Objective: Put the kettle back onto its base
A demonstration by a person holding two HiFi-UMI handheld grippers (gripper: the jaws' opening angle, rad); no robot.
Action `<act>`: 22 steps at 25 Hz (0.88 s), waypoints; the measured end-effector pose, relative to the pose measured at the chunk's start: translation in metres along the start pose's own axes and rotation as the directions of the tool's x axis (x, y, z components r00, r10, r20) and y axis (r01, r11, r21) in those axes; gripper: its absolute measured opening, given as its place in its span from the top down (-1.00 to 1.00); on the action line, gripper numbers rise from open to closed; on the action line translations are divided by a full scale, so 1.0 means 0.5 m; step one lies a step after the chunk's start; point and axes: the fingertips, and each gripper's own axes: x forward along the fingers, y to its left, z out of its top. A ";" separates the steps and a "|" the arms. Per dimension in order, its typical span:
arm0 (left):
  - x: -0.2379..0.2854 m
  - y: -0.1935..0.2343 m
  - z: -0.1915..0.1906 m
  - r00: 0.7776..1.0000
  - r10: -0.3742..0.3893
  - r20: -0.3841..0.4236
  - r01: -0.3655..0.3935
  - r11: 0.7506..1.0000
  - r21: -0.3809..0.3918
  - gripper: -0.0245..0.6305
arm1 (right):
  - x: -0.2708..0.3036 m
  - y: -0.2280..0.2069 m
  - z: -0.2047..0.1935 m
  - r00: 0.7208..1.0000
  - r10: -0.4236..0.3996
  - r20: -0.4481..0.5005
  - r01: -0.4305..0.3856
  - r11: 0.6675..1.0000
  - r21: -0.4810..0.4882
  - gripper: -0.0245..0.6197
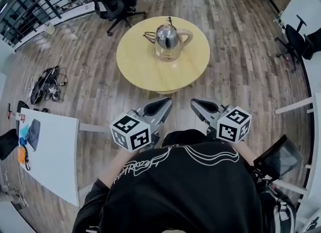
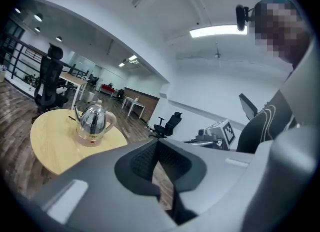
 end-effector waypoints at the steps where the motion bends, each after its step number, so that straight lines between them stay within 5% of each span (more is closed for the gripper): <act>1: -0.005 -0.016 0.000 1.000 -0.012 -0.006 0.012 1.000 0.008 0.91 | -0.005 0.009 -0.001 1.000 0.003 -0.004 -0.003 1.000 0.000 0.90; 8: -0.030 -0.065 0.003 0.996 -0.087 -0.010 0.087 0.996 -0.035 0.91 | -0.021 0.052 -0.007 1.000 0.006 -0.018 -0.007 0.998 -0.057 0.90; 22: -0.051 -0.102 -0.033 0.988 -0.137 -0.075 0.138 0.990 0.013 0.91 | -0.008 0.086 -0.031 0.999 -0.015 -0.042 0.008 0.989 -0.146 0.90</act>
